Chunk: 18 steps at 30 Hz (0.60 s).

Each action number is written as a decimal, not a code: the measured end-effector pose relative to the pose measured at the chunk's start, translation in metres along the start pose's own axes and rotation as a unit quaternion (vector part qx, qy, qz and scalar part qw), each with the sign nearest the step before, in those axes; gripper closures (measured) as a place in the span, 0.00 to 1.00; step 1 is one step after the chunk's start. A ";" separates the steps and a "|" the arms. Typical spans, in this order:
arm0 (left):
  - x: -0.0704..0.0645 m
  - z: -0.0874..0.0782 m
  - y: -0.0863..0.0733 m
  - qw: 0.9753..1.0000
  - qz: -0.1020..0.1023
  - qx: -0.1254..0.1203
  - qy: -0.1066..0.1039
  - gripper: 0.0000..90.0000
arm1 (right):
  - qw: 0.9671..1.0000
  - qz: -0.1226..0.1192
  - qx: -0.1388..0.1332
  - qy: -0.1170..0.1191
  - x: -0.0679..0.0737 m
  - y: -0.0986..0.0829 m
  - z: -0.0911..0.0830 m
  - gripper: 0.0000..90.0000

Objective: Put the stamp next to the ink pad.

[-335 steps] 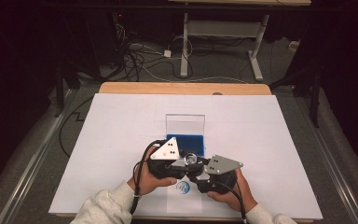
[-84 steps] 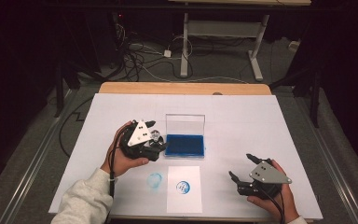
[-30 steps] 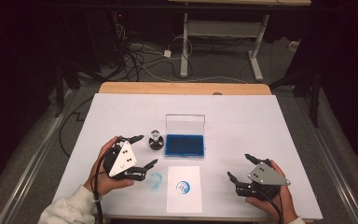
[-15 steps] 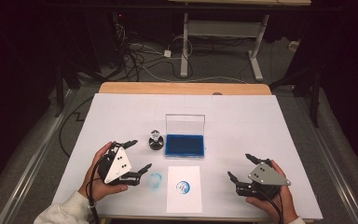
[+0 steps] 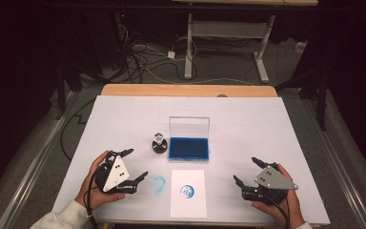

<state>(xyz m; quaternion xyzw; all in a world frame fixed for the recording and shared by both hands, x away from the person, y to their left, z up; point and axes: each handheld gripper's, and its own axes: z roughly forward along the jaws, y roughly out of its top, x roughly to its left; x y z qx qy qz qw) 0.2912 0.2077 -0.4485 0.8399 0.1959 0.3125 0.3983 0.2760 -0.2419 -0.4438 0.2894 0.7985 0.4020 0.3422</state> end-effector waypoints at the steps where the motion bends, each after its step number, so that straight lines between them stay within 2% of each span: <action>1: 0.000 0.000 -0.003 1.000 -0.009 0.001 -0.004 0.18 | 1.000 0.001 0.001 -0.001 0.000 0.000 0.000 0.22; 3: 0.000 0.002 -0.008 1.000 -0.007 0.011 -0.004 0.18 | 1.000 0.003 0.002 0.000 -0.001 -0.001 0.000 0.22; 8: -0.002 0.005 -0.019 1.000 -0.017 0.025 -0.005 0.18 | 1.000 0.004 0.004 -0.005 -0.002 -0.003 -0.002 0.22; 18: -0.006 0.003 -0.023 0.999 -0.030 0.020 -0.006 0.18 | 1.000 0.004 -0.002 -0.006 -0.001 -0.003 -0.005 0.22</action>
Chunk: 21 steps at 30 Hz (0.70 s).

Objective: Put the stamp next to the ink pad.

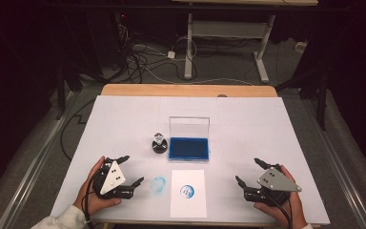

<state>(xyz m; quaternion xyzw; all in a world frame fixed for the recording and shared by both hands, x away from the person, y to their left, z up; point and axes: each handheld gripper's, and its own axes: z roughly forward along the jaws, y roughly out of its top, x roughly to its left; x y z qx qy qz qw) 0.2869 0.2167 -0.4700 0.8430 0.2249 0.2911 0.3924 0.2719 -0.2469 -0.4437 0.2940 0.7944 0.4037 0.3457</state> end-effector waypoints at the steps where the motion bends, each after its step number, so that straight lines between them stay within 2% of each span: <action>1: 0.000 0.000 0.000 1.000 0.002 0.001 0.000 0.18 | 1.000 -0.001 0.000 0.000 0.000 0.000 0.000 0.22; 13: -0.001 -0.003 0.001 1.000 0.004 -0.003 -0.001 0.18 | 1.000 -0.009 0.000 -0.002 0.005 0.004 -0.001 0.21; 21: -0.002 -0.001 0.002 1.000 0.007 0.000 -0.004 0.18 | 1.000 -0.008 0.001 -0.003 0.003 0.001 -0.001 0.22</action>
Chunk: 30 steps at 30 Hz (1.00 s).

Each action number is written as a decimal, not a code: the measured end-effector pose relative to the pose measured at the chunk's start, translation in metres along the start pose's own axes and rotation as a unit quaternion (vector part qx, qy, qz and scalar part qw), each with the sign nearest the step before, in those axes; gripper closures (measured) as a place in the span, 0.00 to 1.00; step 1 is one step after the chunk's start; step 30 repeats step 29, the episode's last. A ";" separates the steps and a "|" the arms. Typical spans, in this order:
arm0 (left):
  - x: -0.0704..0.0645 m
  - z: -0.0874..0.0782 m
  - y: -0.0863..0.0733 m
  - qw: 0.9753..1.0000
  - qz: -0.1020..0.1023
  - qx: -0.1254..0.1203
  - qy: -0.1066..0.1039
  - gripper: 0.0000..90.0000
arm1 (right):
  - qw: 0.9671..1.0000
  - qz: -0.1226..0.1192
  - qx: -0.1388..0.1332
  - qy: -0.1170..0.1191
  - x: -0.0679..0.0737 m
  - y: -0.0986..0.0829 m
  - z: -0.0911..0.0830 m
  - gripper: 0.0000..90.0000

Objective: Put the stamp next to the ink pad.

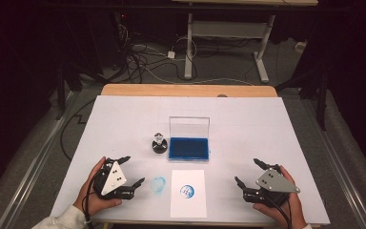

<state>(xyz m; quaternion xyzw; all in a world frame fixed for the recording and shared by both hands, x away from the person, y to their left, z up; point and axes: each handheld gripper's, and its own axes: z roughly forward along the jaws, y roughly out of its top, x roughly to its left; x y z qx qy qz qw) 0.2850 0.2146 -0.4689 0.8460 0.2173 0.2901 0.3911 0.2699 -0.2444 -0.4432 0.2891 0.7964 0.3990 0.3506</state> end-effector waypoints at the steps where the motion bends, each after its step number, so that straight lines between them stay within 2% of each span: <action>1: 0.000 0.000 0.000 1.000 0.000 0.000 0.000 0.18 | 1.000 0.000 0.001 0.000 0.000 0.000 0.000 0.22; 14: 0.001 -0.001 0.001 1.000 0.000 -0.001 0.002 0.18 | 1.000 -0.001 0.001 -0.002 0.000 0.000 0.000 0.22; 30: 0.003 0.004 0.002 1.000 -0.008 0.002 -0.001 0.18 | 1.000 0.007 0.004 0.000 -0.002 -0.003 0.002 0.21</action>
